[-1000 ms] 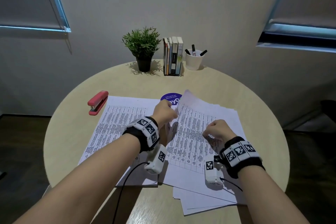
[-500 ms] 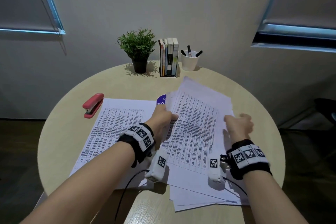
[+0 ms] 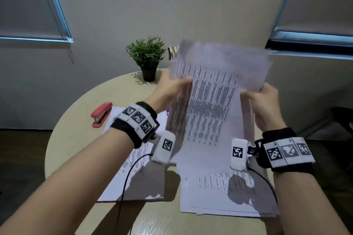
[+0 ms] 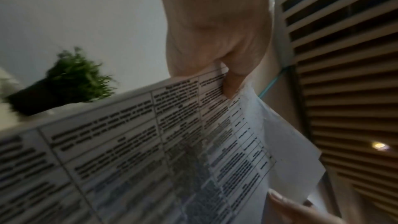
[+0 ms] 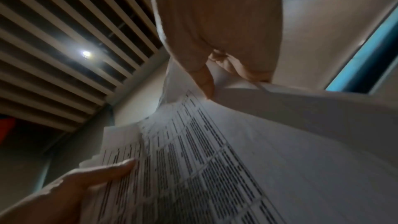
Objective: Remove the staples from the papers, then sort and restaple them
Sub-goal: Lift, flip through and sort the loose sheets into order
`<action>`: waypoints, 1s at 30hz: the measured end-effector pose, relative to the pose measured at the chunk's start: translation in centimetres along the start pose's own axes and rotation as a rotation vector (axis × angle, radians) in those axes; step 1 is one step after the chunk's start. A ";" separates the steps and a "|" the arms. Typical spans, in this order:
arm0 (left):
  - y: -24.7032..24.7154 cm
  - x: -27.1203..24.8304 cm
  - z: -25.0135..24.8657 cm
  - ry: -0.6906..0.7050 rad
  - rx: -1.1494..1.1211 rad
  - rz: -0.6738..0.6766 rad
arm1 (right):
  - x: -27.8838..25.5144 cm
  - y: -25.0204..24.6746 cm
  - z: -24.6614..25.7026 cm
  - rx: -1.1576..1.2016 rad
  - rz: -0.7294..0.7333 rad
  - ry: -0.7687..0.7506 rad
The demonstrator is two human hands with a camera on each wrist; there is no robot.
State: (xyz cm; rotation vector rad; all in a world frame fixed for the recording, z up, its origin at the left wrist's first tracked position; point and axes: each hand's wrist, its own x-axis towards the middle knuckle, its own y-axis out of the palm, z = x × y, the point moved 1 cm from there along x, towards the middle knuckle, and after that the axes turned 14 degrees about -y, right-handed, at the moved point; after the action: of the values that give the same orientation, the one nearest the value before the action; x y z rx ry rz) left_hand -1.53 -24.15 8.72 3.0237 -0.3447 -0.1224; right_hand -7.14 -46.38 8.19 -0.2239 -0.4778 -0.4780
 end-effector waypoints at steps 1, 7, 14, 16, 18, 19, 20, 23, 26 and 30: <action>0.2 -0.2 -1.7 0.074 0.005 -0.026 | 0.4 0.0 0.9 0.046 -0.026 -0.076; 0.1 -0.5 -5.4 0.268 0.013 -0.022 | 1.2 0.7 2.2 0.212 -0.029 -0.211; -1.2 0.5 0.3 0.066 0.108 -0.218 | -1.2 1.4 -4.2 -0.062 -0.036 0.118; -1.6 0.8 0.1 0.065 -0.009 -0.291 | -2.3 1.4 -6.1 -0.087 -0.158 0.313; -2.0 1.2 0.0 0.035 -0.135 -0.346 | -3.4 1.4 -7.3 0.031 -0.190 0.569; -2.1 1.3 0.0 0.014 -0.190 -0.344 | -3.9 1.6 -7.5 0.139 -0.158 0.670; -2.1 1.4 0.1 -0.010 -0.255 -0.336 | -4.4 1.8 -7.5 0.272 -0.101 0.738; -2.4 1.5 0.9 -0.112 -0.442 -0.306 | -4.7 2.5 -7.1 0.484 0.016 0.813; -3.5 1.1 1.8 -0.162 -0.465 -0.237 | -3.3 1.9 -7.7 0.460 -0.070 0.771; -6.8 0.3 2.4 -0.154 -0.415 -0.252 | -1.6 -0.1 -7.3 0.254 -0.161 0.471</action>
State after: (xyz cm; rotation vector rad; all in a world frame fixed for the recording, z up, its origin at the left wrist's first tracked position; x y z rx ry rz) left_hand 0.03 -17.87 5.62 2.6347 0.0514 -0.3935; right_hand -5.61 -48.10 1.12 0.1735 -0.0919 -0.6011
